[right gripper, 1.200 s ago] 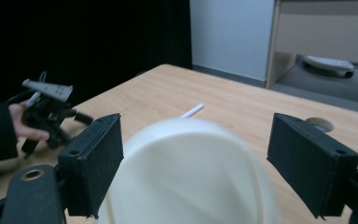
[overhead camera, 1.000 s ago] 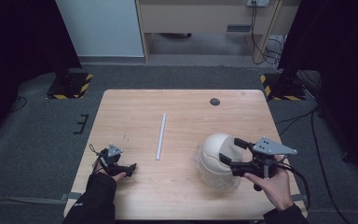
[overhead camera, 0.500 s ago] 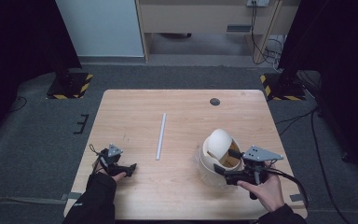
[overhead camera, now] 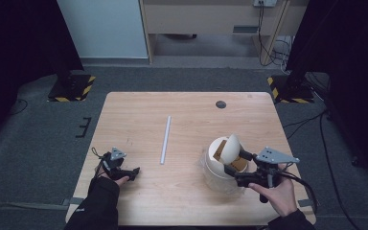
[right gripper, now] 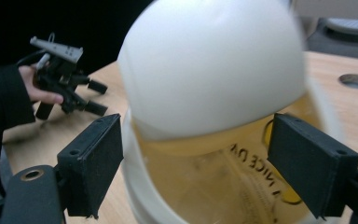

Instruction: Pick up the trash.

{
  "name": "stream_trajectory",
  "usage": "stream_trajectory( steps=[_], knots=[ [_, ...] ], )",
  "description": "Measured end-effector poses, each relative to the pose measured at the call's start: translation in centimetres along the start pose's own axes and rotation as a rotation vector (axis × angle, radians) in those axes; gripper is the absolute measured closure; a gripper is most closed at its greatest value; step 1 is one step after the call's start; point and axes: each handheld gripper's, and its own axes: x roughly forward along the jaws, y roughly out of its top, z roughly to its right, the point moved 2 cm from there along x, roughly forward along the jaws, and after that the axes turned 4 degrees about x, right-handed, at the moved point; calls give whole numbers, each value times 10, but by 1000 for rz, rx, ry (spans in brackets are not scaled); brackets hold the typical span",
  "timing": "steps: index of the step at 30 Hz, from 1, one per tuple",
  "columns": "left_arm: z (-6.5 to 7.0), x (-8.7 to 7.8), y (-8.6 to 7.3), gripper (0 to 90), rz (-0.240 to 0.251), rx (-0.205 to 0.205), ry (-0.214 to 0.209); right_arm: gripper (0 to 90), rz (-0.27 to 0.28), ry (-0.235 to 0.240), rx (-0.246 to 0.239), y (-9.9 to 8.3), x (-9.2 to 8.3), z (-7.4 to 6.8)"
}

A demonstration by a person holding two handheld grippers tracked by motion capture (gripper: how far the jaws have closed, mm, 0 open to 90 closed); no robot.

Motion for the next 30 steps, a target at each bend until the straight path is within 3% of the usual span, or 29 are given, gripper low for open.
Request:
stream_trajectory(
  steps=[10, 13, 19, 23, 27, 30],
  knots=[
    [1, -5, 3, 168, -1, -19, -14, 175, 107, -48, 45, 21, -29, 21],
    [1, -7, 5, 186, 11, -22, -13, 170, 159, -107, 61, 26, -36, 33],
    [3, -13, 13, 221, 69, -37, -12, 158, 206, -254, 100, 19, -39, 63],
    [2, -18, 20, 249, 117, -44, -19, 155, 172, -311, 144, 9, -37, 85],
    [3, -21, 27, 275, 161, -58, -26, 155, 128, -367, 146, -5, -30, 102],
    [6, -22, 34, 279, 188, -22, -7, 154, 102, -399, 153, -14, -25, 114]
  ],
)
